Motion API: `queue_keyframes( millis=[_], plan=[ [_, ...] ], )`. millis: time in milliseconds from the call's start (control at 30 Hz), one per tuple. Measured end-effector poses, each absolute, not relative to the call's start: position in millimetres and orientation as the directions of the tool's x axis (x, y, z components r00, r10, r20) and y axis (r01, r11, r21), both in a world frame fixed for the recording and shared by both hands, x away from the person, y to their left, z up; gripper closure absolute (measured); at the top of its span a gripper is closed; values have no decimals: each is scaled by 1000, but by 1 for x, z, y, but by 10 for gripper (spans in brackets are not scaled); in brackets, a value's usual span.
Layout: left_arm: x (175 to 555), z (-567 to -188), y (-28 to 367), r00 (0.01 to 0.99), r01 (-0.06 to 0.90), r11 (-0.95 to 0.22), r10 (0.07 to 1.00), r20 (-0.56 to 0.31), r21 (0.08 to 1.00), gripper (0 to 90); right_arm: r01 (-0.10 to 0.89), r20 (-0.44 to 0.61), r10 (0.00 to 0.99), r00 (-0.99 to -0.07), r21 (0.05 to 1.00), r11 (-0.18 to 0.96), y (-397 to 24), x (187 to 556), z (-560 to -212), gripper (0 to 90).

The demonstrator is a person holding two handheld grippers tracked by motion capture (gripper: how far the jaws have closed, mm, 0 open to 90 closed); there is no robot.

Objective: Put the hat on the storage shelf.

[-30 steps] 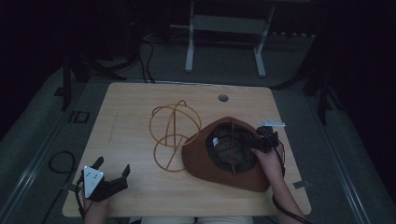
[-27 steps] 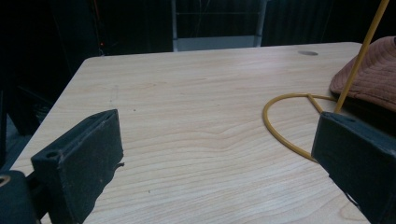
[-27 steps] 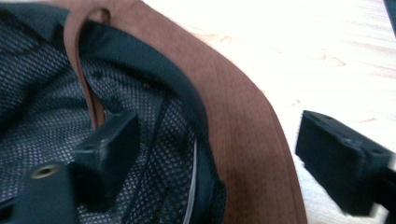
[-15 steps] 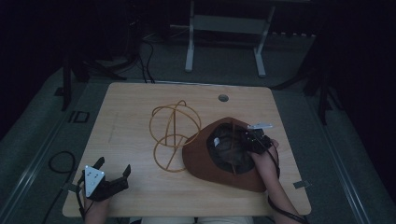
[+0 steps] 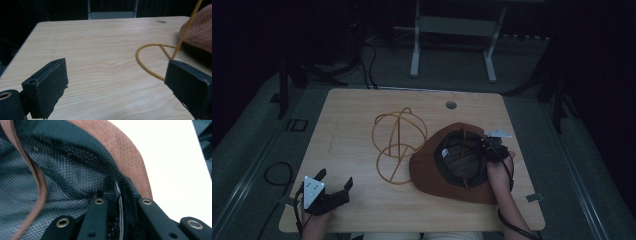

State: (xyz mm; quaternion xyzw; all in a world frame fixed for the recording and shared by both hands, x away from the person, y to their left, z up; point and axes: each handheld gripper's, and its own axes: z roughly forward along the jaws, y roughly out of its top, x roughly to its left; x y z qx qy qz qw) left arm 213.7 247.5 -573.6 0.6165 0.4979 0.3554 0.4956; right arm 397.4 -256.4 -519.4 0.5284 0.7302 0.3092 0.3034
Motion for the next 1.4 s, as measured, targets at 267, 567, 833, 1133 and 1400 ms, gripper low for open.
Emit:
queue_keyframes(
  millis=[267,567,833,1133,1400],
  plan=[
    [206,-554,226,350,295,-100,937,-10,950,55,536,33,964,-265,836,119,-272,382,-486,843],
    [198,-516,200,464,273,-115,885,-26,955,56,472,75,954,-291,878,75,-282,364,-455,844],
    [193,-473,172,547,201,-159,837,24,967,56,443,103,948,-302,895,44,-288,355,-438,843],
    [195,-428,131,639,143,-214,765,75,966,55,436,104,942,-318,898,48,-290,349,-430,843],
    [208,-413,92,703,109,-257,703,108,960,68,439,107,941,-322,897,48,-293,345,-430,843]
  ],
)
